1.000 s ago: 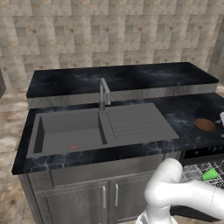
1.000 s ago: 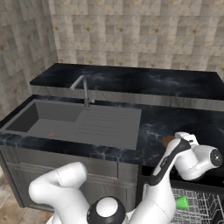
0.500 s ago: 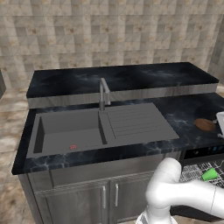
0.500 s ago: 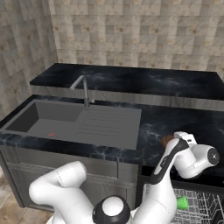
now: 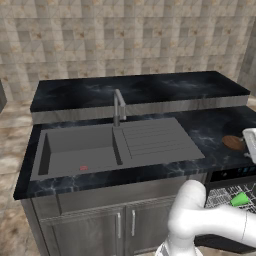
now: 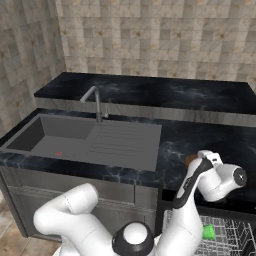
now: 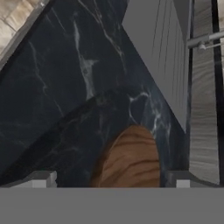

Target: Pick up the cup and bowl from the counter, place them in the dishwasher, and close the dishwasher door.

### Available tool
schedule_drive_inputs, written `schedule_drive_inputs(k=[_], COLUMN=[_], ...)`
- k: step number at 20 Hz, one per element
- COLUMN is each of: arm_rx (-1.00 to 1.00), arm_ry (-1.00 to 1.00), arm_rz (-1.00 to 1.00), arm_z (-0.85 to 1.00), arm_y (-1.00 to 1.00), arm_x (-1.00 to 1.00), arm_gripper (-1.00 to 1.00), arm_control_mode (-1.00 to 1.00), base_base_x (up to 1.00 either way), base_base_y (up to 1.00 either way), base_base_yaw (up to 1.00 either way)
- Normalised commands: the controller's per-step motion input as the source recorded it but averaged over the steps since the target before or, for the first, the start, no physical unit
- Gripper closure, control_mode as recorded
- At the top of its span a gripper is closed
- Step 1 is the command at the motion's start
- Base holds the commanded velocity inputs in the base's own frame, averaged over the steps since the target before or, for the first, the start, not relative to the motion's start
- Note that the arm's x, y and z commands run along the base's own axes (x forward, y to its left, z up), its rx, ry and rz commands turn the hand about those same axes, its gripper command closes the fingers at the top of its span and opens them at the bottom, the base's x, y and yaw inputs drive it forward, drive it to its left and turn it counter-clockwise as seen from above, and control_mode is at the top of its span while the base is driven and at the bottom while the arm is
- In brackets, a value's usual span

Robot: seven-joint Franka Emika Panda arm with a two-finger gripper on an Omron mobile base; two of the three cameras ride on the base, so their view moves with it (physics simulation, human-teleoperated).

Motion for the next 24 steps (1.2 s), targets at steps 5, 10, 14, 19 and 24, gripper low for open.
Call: schedule_drive_inputs(k=[5,10,14,19,24], arm_rx=[0.00,0.00,0.00,0.00,0.01], arm_ry=[0.01,0.02,0.02,0.00,0.00], arm_rz=[0.00,0.00,0.00,0.00,0.00], arm_z=[-0.22,-0.30,-0.32,-0.31,-0.21], arm_y=[0.00,0.00,0.00,0.00,0.00], arm_x=[0.29,0.33,0.29,0.15,0.02], arm_gripper=[-1.00,-1.00,1.00,1.00,1.00], arm_control_mode=[-1.00,-1.00,-1.00,-1.00,-1.00], base_base_x=[0.00,0.00,0.00,0.00,0.00], base_base_y=[0.00,0.00,0.00,0.00,0.00], base_base_yaw=[0.00,0.00,0.00,0.00,0.00])
